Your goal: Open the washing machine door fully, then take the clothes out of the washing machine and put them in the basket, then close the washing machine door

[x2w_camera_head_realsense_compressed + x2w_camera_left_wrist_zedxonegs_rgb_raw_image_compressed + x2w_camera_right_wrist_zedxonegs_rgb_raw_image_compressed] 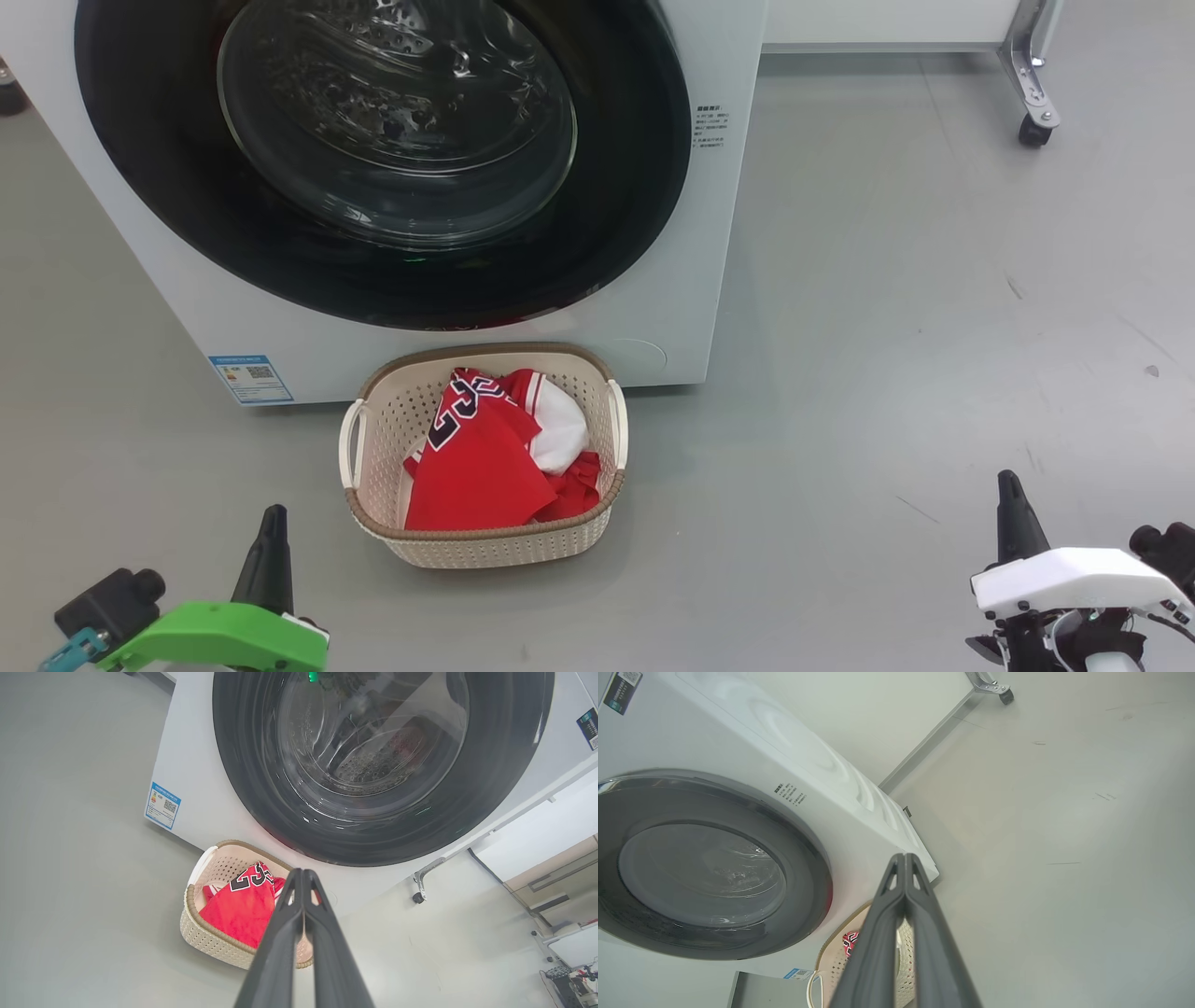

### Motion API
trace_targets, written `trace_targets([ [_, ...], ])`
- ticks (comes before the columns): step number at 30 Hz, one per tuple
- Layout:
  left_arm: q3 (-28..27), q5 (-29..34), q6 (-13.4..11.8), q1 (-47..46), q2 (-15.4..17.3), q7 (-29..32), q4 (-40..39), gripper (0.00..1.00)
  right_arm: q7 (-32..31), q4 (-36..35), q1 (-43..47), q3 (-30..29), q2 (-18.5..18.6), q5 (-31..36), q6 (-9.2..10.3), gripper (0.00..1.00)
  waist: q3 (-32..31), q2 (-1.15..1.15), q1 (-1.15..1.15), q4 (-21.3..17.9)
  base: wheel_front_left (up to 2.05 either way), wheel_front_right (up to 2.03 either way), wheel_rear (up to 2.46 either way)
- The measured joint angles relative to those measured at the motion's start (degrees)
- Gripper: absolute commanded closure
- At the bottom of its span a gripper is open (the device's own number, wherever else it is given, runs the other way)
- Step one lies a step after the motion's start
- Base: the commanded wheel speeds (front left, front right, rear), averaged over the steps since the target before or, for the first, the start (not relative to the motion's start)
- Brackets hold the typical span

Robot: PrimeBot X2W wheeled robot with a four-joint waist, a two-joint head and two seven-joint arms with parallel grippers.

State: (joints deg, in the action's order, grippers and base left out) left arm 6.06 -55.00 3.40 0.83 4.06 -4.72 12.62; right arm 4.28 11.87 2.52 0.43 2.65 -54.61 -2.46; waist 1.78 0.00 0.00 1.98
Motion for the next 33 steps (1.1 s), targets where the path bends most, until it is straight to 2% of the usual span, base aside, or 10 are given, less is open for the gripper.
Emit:
trace_targets([
  [33,-5.2,-23.4,2.4,-2.1,-0.2,5.7,1.9,1.0,-5.7,2.5,-3.5,-3.9,0.2,-23.8,-2.65,1.0,-1.0,0.0,0.0,-1.2,0.0,0.0,0.0],
])
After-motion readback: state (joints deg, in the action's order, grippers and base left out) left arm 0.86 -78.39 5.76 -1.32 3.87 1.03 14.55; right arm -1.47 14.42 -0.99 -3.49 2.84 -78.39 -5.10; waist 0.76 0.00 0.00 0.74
